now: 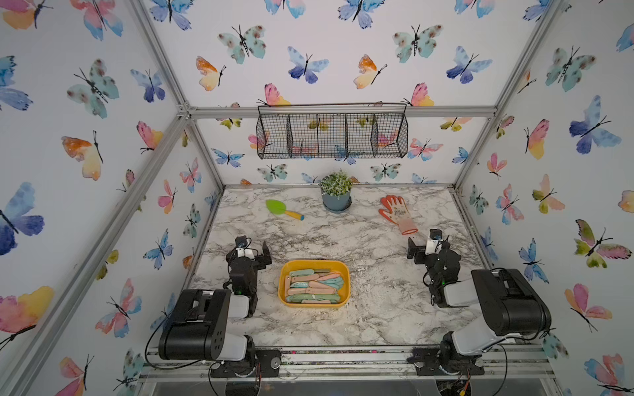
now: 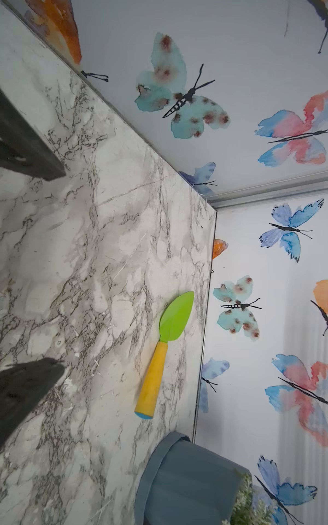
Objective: Take the fruit knife out of the storage box
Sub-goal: Adjust the fruit knife in the storage box.
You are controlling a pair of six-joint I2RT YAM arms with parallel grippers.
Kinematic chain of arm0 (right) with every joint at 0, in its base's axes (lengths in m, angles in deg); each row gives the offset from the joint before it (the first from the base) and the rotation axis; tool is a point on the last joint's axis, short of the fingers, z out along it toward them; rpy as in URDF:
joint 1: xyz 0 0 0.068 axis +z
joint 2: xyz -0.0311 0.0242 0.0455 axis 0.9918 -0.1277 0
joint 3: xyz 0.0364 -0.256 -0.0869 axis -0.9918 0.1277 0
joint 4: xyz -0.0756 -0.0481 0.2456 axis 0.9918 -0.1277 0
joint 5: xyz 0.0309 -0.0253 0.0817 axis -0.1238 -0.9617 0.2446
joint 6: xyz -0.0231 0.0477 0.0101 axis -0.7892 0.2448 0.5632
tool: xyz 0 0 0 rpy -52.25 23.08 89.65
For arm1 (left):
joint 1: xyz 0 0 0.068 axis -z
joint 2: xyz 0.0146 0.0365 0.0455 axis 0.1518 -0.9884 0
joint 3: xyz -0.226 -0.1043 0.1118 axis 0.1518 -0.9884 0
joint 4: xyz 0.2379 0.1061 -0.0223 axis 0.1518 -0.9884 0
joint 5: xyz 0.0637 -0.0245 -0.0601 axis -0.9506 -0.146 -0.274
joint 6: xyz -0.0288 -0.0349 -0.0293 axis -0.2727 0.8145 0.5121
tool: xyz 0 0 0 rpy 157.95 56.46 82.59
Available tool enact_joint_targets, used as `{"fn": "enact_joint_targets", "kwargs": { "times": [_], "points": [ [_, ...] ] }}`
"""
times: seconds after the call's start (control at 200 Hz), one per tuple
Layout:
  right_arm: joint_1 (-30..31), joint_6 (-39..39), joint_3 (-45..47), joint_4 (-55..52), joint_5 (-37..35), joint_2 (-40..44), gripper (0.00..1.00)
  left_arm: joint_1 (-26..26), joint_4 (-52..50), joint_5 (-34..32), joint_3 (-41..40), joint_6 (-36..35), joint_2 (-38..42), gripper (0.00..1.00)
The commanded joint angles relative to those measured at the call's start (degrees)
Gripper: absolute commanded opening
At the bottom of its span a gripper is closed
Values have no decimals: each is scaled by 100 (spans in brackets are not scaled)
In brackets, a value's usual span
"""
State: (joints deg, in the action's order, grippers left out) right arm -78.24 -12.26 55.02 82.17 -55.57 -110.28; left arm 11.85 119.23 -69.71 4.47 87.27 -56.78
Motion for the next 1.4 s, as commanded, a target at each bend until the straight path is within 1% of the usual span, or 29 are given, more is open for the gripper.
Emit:
{"fn": "enact_joint_targets", "kwargs": {
  "times": [0.0, 1.081, 1.186, 1.392],
  "points": [
    [-5, -41, 45, 107, 66, -8, 99, 14, 20, 45, 48, -23, 62, 98],
    [-8, -22, 16, 29, 71, 19, 99, 12, 18, 49, 48, -29, 61, 98],
    [-11, 52, -5, -15, -78, 10, 99, 13, 20, 47, 48, -28, 63, 99],
    [-12, 71, -27, -60, -140, 10, 99, -7, -4, 71, 65, -18, 55, 98]
  ]
}}
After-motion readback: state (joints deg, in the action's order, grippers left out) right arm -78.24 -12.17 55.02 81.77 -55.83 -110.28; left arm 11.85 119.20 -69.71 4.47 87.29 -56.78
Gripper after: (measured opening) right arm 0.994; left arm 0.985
